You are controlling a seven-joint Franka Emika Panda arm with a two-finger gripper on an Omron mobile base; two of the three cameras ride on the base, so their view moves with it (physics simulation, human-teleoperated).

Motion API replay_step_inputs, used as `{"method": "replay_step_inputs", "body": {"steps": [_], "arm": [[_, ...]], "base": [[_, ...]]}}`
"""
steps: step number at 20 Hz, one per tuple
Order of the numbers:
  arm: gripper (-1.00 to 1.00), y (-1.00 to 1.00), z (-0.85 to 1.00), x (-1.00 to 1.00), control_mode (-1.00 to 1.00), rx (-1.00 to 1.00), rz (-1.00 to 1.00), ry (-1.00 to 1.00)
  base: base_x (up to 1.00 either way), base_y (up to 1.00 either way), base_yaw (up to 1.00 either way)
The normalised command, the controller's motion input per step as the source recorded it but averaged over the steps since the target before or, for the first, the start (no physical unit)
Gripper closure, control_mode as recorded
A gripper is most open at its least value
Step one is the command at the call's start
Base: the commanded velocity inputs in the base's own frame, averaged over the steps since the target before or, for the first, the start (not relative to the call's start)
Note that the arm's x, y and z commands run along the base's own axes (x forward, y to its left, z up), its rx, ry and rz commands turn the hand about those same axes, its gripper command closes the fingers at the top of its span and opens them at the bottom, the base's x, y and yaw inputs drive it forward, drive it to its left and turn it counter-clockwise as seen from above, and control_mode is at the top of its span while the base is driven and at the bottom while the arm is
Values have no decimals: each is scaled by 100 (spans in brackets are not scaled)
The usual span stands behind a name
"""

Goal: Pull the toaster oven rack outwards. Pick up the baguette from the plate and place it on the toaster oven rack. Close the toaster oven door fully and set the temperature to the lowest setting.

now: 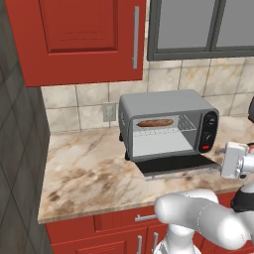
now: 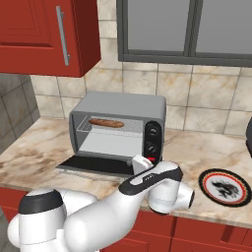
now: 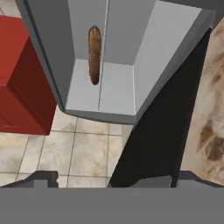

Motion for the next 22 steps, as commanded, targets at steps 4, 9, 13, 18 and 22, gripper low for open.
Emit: {"method": "replay_step_inputs", "body": {"steps": [4, 9, 13, 18, 22], "arm": [[-100, 28, 37, 0, -100, 0, 0, 5], [-100, 26, 29, 0, -100, 0, 0, 3], [-100, 20, 29, 0, -100, 0, -3, 0], [-100, 1, 37, 0, -100, 4, -8, 0], [-100, 1, 42, 0, -100, 7, -8, -1]], "base": [[0, 0, 0], [0, 0, 0], [0, 0, 0], [0, 0, 0], [0, 0, 0]]}}
